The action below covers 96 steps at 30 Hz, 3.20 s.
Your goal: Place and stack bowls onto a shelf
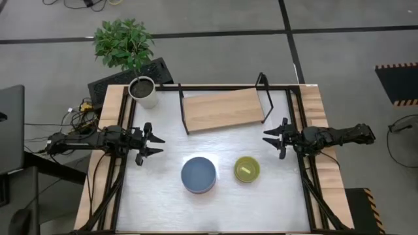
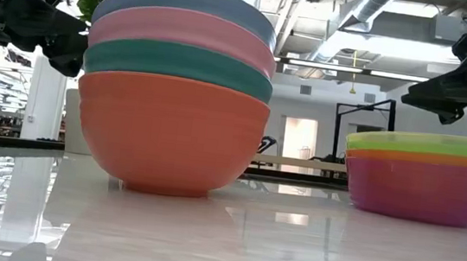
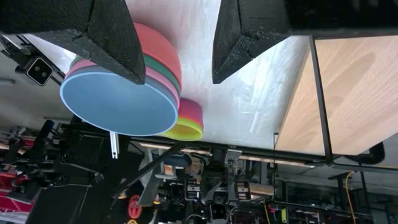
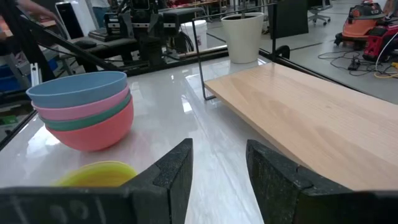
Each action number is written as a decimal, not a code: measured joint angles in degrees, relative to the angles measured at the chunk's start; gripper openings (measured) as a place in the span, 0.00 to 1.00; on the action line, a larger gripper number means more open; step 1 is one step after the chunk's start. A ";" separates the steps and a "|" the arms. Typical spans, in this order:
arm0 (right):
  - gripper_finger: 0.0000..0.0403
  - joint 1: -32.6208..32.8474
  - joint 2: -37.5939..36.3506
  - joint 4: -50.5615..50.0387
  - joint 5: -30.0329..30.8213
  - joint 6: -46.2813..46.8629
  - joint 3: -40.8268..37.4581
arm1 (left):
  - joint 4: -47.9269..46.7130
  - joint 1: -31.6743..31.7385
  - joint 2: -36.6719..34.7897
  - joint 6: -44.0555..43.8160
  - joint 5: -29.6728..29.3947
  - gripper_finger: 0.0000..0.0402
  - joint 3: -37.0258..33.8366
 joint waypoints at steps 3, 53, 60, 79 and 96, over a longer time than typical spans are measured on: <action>0.43 0.01 0.00 -0.01 0.01 -0.02 0.01 | -0.01 0.01 0.00 -0.01 0.00 0.43 0.00; 0.43 -1.15 0.06 7.00 0.57 34.49 -0.30 | 31.50 -2.74 9.38 -39.26 -26.41 0.43 9.00; 0.43 -1.14 -0.02 7.73 0.56 36.08 -0.21 | 15.10 -3.87 28.50 -32.44 -28.49 0.43 31.09; 0.43 -1.08 0.06 5.01 -0.10 35.52 -0.05 | -37.31 -6.12 68.24 -25.12 -2.16 0.74 64.28; 0.43 -1.08 0.06 1.42 -0.13 36.14 0.05 | -36.81 -7.52 84.25 -20.34 2.10 0.69 64.28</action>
